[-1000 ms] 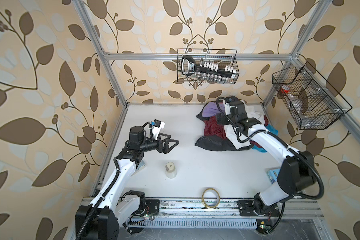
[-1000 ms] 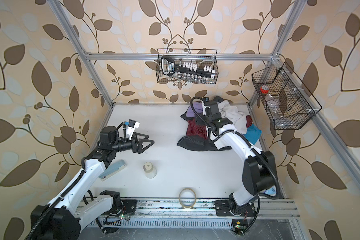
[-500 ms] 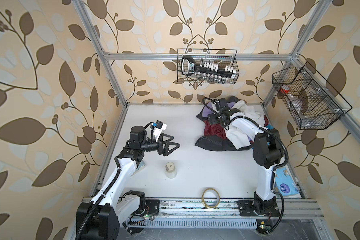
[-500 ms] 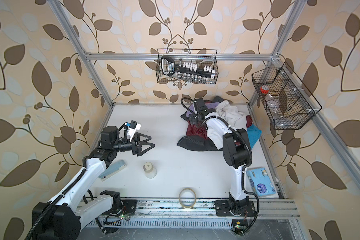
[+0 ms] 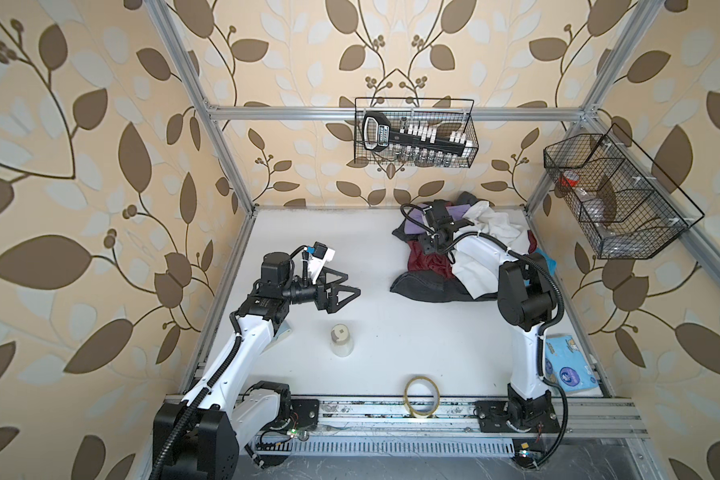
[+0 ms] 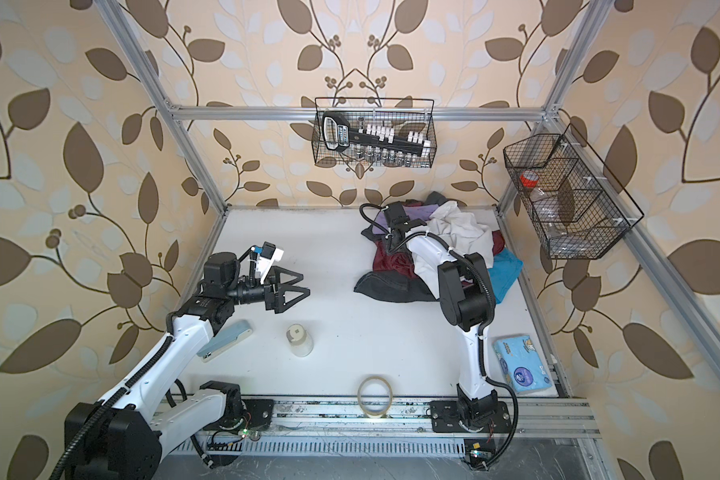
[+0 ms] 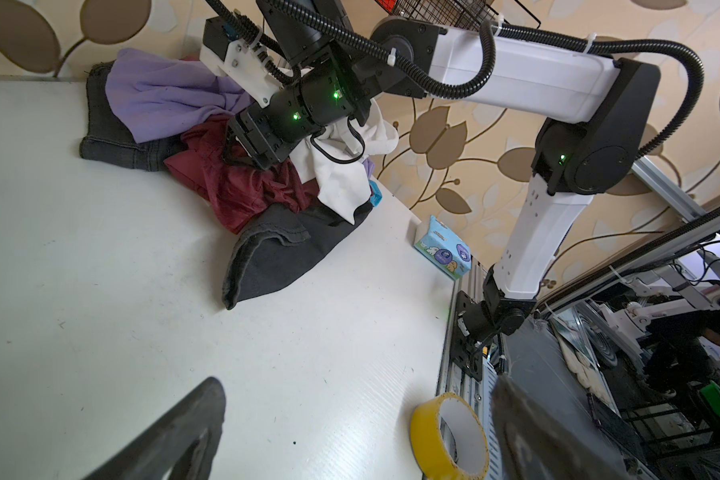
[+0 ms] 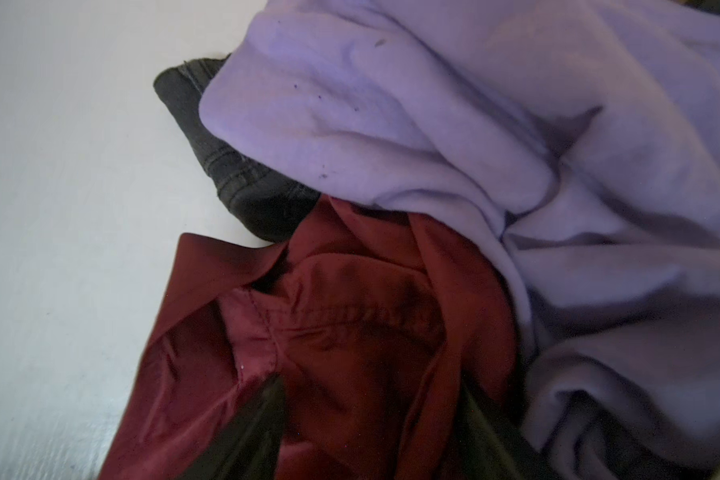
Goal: Pick out a specific cloth from the pile
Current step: 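Grasp the maroon shirt in the pile with the right gripper, then lift the maroon shirt high out of the pile with the right gripper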
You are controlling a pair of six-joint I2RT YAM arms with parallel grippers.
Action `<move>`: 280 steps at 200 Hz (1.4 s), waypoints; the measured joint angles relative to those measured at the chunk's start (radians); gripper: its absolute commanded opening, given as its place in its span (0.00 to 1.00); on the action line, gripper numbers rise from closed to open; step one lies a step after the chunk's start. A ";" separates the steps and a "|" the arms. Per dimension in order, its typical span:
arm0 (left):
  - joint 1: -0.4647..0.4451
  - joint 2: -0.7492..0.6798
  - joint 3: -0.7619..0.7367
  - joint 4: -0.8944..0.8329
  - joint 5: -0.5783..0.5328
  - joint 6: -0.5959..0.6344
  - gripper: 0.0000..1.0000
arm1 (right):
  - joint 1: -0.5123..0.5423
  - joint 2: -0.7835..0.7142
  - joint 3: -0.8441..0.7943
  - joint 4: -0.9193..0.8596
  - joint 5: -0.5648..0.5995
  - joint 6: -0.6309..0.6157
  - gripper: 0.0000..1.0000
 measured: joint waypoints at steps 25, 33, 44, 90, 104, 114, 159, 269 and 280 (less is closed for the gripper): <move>0.000 0.001 0.000 -0.004 0.000 0.000 0.99 | 0.004 0.000 0.000 -0.003 0.015 0.000 0.61; 0.000 0.001 0.000 -0.005 0.000 0.000 0.99 | 0.007 0.000 0.000 -0.003 0.023 0.000 0.61; 0.000 0.001 0.000 -0.005 0.000 0.000 0.99 | 0.012 0.000 0.000 -0.003 0.032 -0.003 0.62; 0.000 0.001 0.000 -0.007 0.000 0.000 0.99 | 0.021 0.051 0.028 -0.006 0.052 -0.014 0.63; 0.000 0.001 0.000 -0.007 0.000 0.001 0.99 | 0.021 0.085 0.057 -0.007 0.055 -0.020 0.53; 0.000 0.001 0.000 -0.007 0.000 0.001 0.99 | 0.021 0.101 0.073 -0.010 0.056 -0.023 0.36; 0.000 0.001 0.000 -0.008 0.000 0.005 0.99 | 0.022 0.117 0.092 -0.016 0.084 -0.033 0.00; -0.013 -0.014 0.000 -0.029 0.000 0.029 0.99 | 0.032 -0.112 0.090 -0.043 0.179 -0.062 0.00; -0.014 -0.019 0.000 -0.030 -0.001 0.033 0.99 | 0.032 -0.150 0.092 -0.043 0.197 -0.074 0.00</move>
